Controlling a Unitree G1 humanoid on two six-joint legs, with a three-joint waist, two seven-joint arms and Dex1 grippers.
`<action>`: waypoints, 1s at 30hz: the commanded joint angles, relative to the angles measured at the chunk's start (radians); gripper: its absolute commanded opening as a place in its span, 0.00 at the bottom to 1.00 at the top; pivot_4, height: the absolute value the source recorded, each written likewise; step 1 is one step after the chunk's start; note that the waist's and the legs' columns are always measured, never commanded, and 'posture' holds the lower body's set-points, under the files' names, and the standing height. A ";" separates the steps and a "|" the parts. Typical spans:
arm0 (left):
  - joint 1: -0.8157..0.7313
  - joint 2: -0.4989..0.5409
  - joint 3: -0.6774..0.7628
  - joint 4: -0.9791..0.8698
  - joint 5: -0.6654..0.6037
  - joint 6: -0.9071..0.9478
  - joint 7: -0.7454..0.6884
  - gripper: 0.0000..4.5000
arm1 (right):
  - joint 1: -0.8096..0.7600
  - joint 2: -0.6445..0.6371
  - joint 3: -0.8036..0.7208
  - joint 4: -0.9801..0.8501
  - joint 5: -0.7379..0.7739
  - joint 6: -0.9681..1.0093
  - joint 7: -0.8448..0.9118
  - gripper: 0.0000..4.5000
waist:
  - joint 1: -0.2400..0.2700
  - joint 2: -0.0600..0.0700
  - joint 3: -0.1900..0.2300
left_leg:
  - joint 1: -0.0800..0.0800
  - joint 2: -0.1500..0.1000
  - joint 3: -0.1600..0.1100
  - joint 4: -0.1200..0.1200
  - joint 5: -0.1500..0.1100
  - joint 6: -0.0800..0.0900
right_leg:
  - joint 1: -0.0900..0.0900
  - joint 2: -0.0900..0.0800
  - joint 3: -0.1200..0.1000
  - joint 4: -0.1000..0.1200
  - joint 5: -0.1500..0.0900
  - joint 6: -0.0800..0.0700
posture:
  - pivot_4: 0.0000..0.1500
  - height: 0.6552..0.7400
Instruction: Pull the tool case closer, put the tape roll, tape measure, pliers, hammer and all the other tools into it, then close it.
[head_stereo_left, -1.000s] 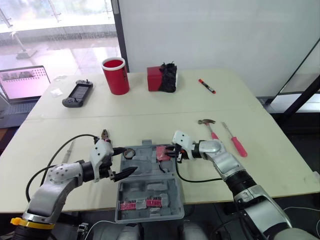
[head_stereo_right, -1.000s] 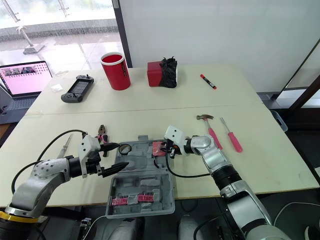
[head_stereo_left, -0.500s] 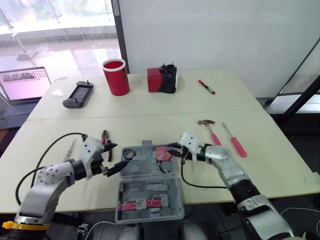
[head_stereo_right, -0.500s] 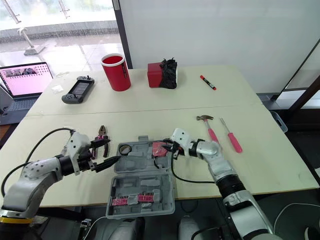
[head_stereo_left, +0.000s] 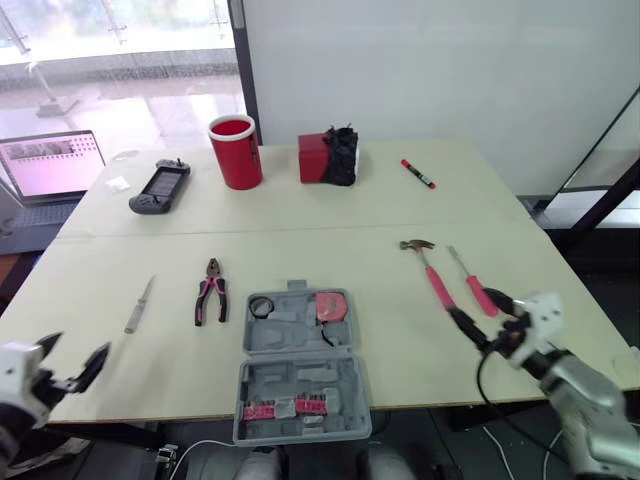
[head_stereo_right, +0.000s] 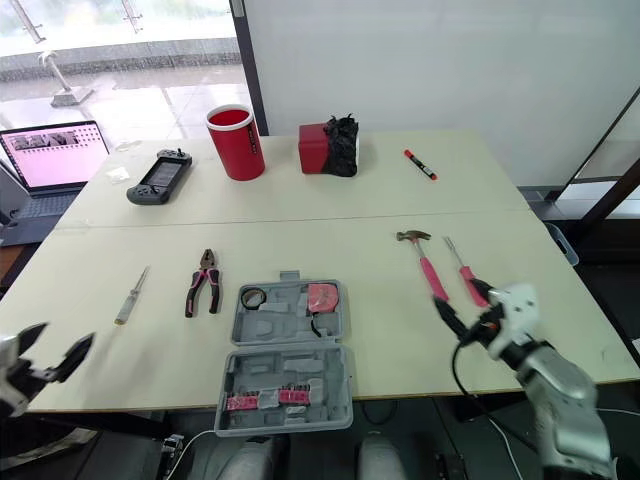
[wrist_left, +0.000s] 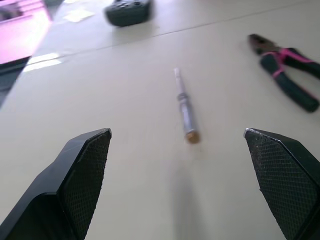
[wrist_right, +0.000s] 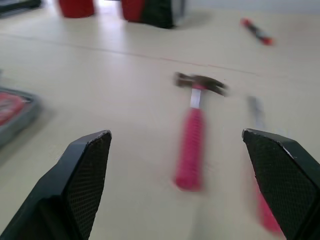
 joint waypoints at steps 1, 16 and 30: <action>0.014 -0.020 0.056 0.031 -0.043 -0.046 0.011 1.00 | 0.017 0.004 -0.068 0.030 0.034 -0.039 -0.025 0.99 | 0.000 0.000 0.000 | 0.000 0.000 0.000 0.000 0.000 0.000 | 0.000 0.000 0.000 0.000 0.000 0.000 | 1.00 1.00; 0.033 -0.030 -0.036 -0.087 -0.044 -0.021 -0.004 1.00 | -0.072 -0.090 0.019 -0.042 0.060 0.020 0.076 0.99 | -0.006 0.000 -0.001 | 0.000 0.000 0.001 0.000 0.000 0.000 | 0.000 -0.001 0.000 0.000 0.000 0.000 | 1.00 1.00; -0.043 0.141 -0.167 -0.562 -0.152 0.480 0.064 1.00 | -0.451 -0.362 0.430 -0.370 0.152 0.485 0.319 0.99 | 0.017 0.000 0.000 | -0.003 -0.001 -0.001 0.001 0.000 0.000 | -0.002 -0.001 -0.001 -0.001 0.002 0.003 | 1.00 1.00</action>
